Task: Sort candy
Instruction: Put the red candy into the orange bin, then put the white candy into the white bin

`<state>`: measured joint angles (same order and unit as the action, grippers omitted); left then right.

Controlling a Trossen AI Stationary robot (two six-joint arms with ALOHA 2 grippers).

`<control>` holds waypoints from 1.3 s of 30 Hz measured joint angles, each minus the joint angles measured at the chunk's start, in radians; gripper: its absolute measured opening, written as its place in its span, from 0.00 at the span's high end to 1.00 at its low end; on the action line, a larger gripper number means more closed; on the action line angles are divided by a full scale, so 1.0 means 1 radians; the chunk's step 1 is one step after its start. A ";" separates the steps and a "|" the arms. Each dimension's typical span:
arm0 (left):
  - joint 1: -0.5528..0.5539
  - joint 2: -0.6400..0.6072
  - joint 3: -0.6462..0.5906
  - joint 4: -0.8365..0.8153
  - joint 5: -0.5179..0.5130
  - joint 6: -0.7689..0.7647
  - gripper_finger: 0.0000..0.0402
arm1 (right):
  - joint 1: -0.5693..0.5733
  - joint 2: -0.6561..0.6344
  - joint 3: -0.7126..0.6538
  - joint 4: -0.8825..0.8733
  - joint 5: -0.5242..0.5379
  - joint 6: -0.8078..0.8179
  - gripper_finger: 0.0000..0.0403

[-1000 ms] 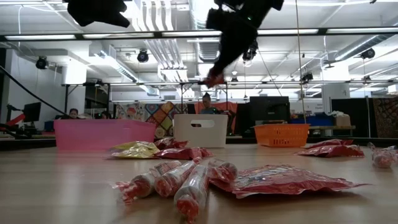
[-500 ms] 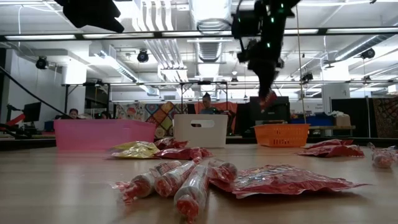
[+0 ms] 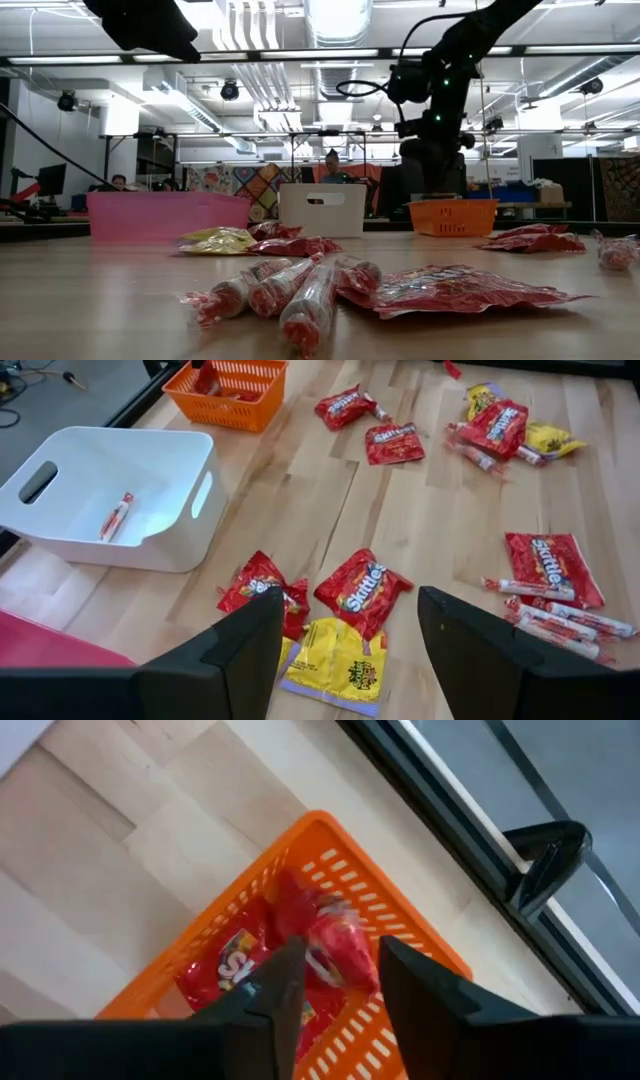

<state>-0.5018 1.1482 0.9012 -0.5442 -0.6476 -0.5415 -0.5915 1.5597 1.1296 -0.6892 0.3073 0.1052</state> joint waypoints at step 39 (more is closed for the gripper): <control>-0.002 0.391 0.000 0.160 0.141 0.151 0.47 | 0.778 -0.268 -0.080 -0.061 -0.361 0.469 0.62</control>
<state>-0.5041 1.5390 0.9011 -0.3840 -0.5069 -0.3902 0.1862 1.2914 1.0492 -0.7504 -0.0533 0.5740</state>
